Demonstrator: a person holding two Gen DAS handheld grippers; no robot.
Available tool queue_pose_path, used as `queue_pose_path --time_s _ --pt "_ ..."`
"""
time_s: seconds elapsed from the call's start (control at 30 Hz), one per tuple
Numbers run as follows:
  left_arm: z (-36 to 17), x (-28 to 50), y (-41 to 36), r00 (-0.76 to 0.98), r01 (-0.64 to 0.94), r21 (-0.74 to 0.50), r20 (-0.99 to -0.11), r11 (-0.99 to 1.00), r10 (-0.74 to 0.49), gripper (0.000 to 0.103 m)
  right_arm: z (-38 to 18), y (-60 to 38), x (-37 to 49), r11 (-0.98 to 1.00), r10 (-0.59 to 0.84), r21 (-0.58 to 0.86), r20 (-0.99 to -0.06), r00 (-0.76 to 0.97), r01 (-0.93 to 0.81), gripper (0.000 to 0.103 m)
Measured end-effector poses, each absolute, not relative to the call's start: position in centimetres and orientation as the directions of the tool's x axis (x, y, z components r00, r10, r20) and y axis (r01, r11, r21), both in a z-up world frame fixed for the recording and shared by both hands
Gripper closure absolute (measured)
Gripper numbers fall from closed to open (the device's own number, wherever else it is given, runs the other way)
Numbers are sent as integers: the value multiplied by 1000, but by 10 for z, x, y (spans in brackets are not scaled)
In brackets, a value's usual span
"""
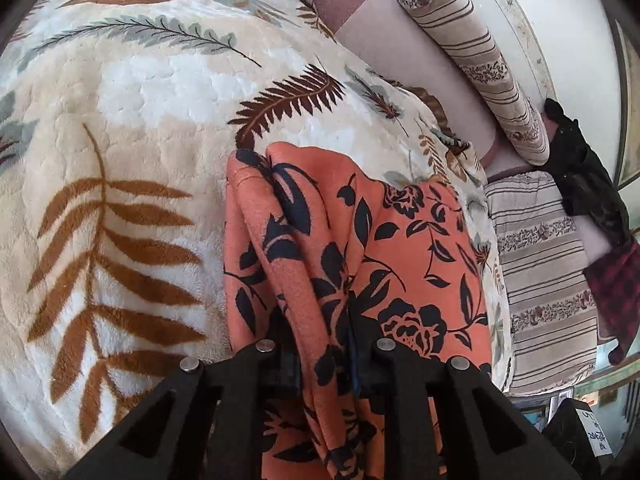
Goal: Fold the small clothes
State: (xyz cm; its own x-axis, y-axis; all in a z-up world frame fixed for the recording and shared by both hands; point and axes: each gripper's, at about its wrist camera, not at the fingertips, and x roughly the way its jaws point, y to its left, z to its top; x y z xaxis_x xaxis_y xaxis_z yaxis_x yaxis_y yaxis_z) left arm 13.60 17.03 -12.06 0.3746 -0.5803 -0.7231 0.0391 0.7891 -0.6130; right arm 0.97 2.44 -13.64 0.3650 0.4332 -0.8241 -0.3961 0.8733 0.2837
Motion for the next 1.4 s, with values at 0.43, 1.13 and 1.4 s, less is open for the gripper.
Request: queue_pose_path --time_s 0.43,1.13,1.4 --pt "-106 121 200 446 -5 -540 -754 842 -481 62 -127 22 0 841 525 411 -779 343 -353 60" --pt "-53 2 135 542 54 -129 -829 990 -137 63 -118 -190 -64 715 614 697 -593 522 -50 15" --pt "-34 33 84 638 144 -135 -744 980 -196 54 -130 -211 -5 572 697 820 -502 512 25 15"
